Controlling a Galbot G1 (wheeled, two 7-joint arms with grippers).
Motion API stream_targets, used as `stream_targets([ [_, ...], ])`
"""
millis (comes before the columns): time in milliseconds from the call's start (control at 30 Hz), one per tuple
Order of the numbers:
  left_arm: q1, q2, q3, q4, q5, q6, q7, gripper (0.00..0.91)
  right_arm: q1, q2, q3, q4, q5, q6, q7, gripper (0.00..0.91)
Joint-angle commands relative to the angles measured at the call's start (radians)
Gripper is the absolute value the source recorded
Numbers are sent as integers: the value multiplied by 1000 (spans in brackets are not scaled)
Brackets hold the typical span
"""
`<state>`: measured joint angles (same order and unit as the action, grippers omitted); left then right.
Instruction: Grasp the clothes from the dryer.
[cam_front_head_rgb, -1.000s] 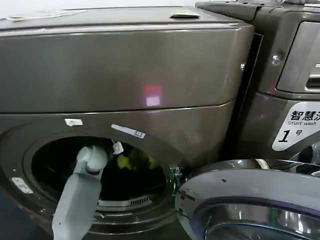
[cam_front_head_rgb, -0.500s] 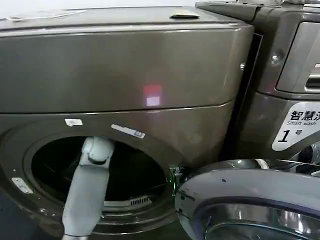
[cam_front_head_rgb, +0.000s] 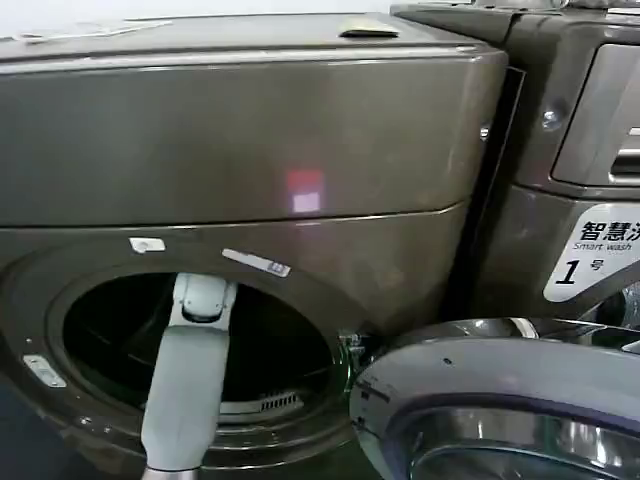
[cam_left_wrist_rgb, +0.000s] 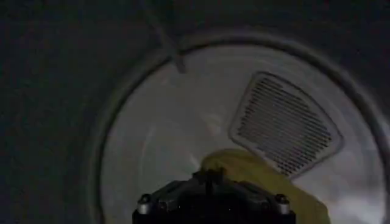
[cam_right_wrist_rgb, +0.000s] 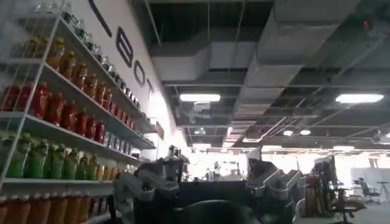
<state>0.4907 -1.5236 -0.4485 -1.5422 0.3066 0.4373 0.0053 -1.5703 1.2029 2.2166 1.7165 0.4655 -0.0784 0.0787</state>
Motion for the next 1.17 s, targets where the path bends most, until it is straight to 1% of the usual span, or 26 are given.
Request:
stream_targets([
  [33,-4,-40,-3,-13,-200,24,-215,0,-3,-1,2,-1,-1,4,1,907],
  [333,-1,-46,-6,-5,-202,23,-220,0,-2,-1,-1,-1,-4,4,1,907],
  [433,3,-45,-8,-3,-205,23,-220,0,-2,0,8,8,-20,-20,1,907],
  [533,7,-42,-11,-1,-206,23,-219,0,-2,-5,18,11,-16,-31,6,907],
  [1167,25,-36,-13,5,-203,18,-203,0,-8,-14,31,9,-17,-35,18,907],
])
